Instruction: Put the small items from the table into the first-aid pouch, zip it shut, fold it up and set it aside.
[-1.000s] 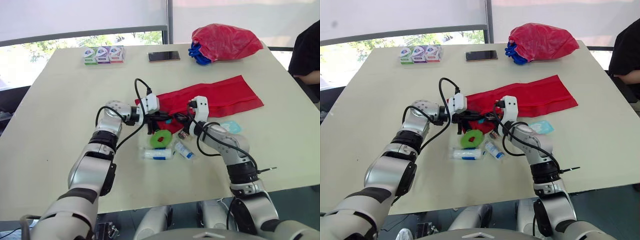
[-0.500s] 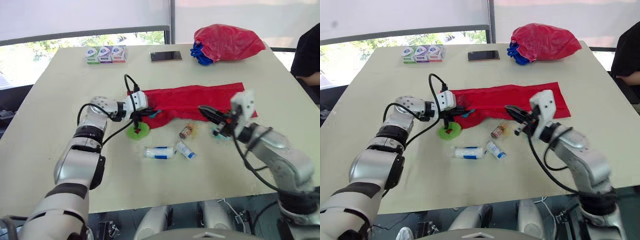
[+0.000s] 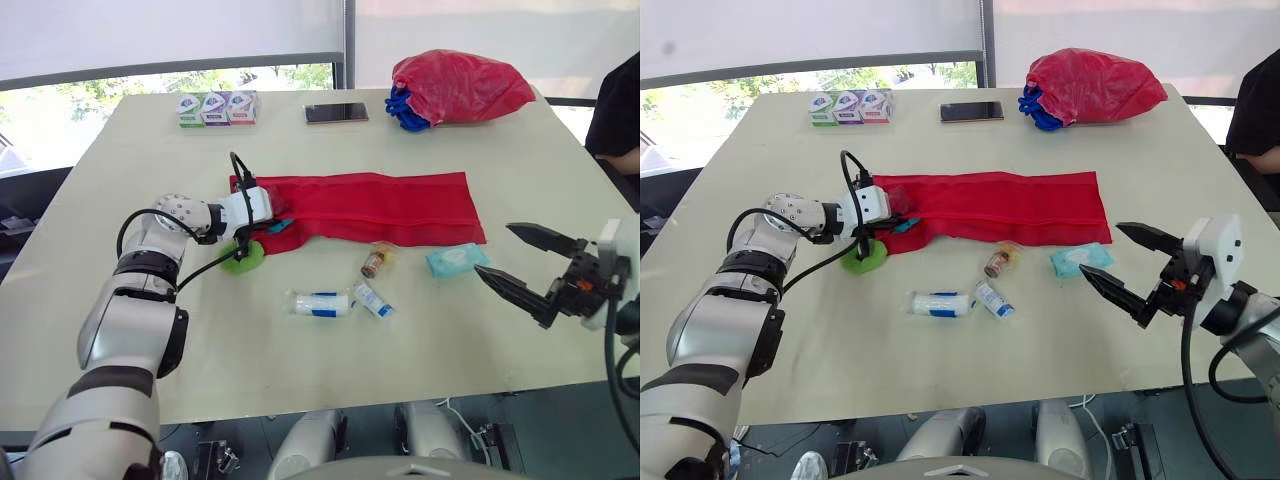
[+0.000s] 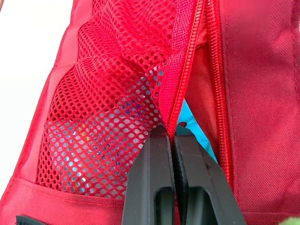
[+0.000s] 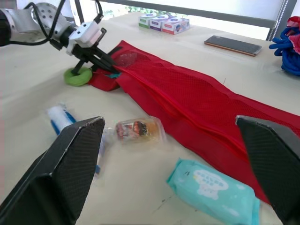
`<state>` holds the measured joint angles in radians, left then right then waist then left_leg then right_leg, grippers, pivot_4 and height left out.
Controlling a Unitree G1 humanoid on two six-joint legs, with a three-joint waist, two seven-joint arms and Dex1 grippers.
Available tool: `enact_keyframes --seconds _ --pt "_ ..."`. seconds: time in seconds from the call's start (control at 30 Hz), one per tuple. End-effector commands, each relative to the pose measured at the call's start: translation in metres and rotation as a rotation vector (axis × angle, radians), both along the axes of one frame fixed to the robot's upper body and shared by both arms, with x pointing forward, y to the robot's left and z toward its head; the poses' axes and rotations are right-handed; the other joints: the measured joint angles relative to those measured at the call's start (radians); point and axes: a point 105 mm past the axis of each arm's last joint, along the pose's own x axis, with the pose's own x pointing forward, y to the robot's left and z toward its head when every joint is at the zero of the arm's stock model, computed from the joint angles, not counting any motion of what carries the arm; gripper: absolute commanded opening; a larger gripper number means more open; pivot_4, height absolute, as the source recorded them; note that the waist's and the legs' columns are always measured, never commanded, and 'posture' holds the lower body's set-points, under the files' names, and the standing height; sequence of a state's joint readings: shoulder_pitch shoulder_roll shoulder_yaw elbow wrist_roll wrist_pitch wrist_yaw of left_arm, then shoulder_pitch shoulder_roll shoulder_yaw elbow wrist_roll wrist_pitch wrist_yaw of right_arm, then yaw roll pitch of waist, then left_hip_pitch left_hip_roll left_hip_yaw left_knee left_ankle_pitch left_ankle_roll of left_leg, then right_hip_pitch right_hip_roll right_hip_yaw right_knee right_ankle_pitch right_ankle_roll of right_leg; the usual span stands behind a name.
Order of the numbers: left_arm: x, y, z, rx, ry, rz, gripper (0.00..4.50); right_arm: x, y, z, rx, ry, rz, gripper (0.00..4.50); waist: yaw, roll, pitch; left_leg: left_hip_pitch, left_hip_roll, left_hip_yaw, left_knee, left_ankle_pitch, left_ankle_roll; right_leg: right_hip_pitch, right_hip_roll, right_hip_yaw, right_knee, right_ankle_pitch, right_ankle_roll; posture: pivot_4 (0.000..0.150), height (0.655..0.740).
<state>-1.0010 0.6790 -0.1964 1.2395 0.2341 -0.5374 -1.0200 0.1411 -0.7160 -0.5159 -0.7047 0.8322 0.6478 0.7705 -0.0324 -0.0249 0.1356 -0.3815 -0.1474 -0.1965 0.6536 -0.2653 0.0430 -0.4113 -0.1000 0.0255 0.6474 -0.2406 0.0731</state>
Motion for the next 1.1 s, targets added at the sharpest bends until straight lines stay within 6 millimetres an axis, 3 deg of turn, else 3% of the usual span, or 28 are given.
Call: enact_keyframes --seconds 0.03,0.1,0.33,0.47,0.6,0.77,0.93,1.07,1.1 --pt "0.004 0.013 0.018 -0.018 -0.028 0.053 0.62 -0.004 0.001 0.015 -0.013 -0.075 0.007 4.50 0.000 0.000 0.000 0.000 0.000 0.000 0.000 0.000 0.000 0.000 0.000 0.000 0.000 0.000 0.000 0.150 0.7400" --pt "0.004 0.011 0.023 -0.032 -0.039 0.038 1.13 -0.004 0.001 0.016 -0.011 -0.080 0.005 4.50 0.002 0.000 0.000 0.000 0.000 0.000 0.000 0.000 0.000 0.000 0.000 0.000 0.000 0.000 0.000 0.150 0.7400" --pt "-0.002 -0.004 0.066 -0.206 -0.059 -0.098 4.45 -0.003 0.003 0.018 -0.003 -0.089 0.000 4.50 0.016 0.000 0.000 -0.001 -0.001 0.000 0.001 0.000 0.000 0.000 0.000 -0.001 0.000 0.000 0.000 0.150 0.7400" --pt "-0.002 -0.029 0.077 -0.382 -0.021 -0.169 4.45 -0.001 0.006 0.018 0.007 -0.092 0.003 4.50 0.022 0.000 0.000 -0.001 -0.001 -0.001 0.002 0.000 0.000 0.000 0.000 -0.002 0.000 0.000 0.000 0.150 0.7400" --pt "-0.005 -0.068 0.053 -0.372 0.046 -0.270 4.45 0.001 0.010 0.021 0.020 -0.103 0.015 4.50 0.021 -0.001 0.000 -0.002 -0.002 -0.003 0.006 -0.001 0.001 0.002 0.001 -0.004 0.000 0.000 0.000 0.150 0.7400" --pt "0.005 -0.097 0.033 -0.306 0.020 -0.245 4.45 0.003 0.012 0.024 0.021 -0.109 0.018 4.50 0.019 -0.001 0.000 -0.002 -0.002 -0.003 0.007 -0.001 0.001 0.002 -0.002 -0.004 0.000 0.000 0.000 0.150 0.7400" --pt "0.019 -0.115 0.017 -0.222 -0.001 -0.165 4.45 0.001 0.012 0.029 0.027 -0.115 0.016 4.50 0.024 -0.001 0.000 -0.002 -0.002 -0.002 0.007 -0.001 0.002 0.002 -0.003 -0.003 0.000 0.000 0.000 0.150 0.7400" --pt "0.026 -0.122 0.015 -0.238 -0.001 -0.116 4.45 -0.001 0.011 0.030 0.026 -0.115 0.005 4.50 0.024 -0.001 0.000 -0.003 -0.003 -0.002 0.008 -0.001 0.002 0.002 -0.003 -0.003 0.000 0.000 0.001 0.150 0.7400" --pt "0.027 -0.123 0.014 -0.233 0.000 -0.110 4.08 -0.002 0.011 0.030 0.024 -0.116 0.001 4.50 0.024 -0.001 0.000 -0.003 -0.003 -0.002 0.008 -0.001 0.002 0.002 -0.003 -0.004 0.000 0.000 0.001 0.150 0.7400"
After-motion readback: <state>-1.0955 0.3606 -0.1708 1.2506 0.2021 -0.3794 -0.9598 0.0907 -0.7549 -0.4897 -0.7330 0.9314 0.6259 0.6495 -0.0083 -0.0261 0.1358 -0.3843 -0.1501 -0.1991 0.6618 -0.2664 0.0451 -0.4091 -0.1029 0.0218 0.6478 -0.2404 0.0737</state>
